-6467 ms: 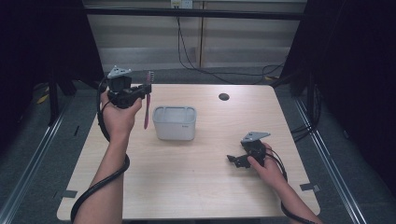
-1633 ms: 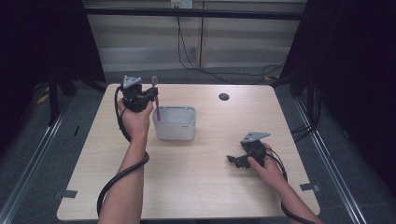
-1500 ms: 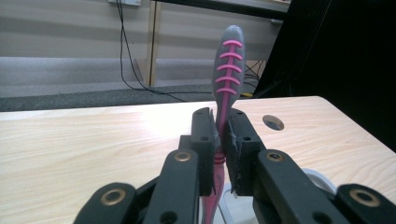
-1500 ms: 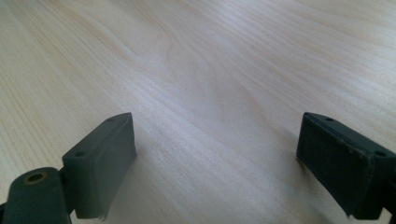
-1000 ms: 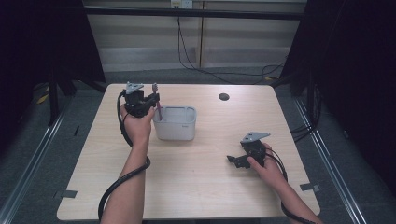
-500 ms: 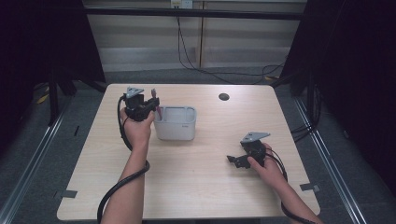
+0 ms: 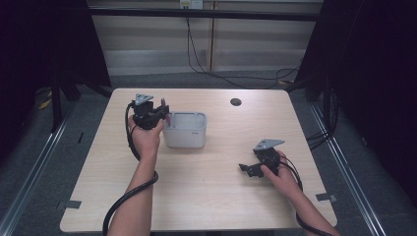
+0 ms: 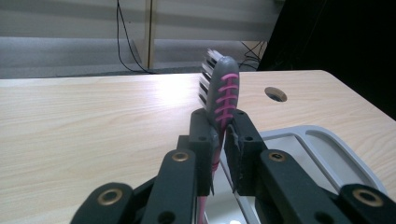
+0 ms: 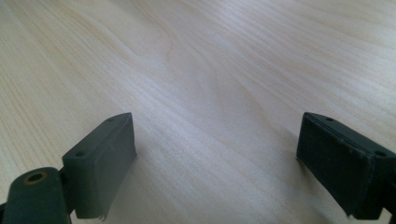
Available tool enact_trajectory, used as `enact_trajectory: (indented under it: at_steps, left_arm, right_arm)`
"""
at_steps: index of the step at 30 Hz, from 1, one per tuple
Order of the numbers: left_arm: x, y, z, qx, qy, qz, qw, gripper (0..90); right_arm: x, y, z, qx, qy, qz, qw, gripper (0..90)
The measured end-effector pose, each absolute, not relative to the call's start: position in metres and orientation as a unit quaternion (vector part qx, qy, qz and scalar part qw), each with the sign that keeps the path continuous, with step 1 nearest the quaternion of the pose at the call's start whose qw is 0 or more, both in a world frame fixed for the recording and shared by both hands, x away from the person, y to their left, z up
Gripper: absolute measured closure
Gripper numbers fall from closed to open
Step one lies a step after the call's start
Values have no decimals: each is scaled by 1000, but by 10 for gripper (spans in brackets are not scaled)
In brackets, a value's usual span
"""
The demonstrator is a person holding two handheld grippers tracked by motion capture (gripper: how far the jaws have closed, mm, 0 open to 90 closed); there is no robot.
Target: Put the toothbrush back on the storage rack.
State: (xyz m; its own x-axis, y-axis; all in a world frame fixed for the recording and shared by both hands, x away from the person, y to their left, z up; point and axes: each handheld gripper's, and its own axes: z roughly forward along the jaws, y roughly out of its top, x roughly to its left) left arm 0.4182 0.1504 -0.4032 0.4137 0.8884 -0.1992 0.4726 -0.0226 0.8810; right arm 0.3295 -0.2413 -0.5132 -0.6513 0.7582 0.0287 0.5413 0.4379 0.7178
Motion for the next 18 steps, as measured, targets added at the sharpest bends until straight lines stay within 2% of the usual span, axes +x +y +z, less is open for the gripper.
enact_trajectory:
  at_steps: [18]
  left_arm:
    - [416, 149, -406, 690, 494, 211, 486, 814]
  right_arm:
    - [330, -241, -513, 390, 834, 360, 151, 111]
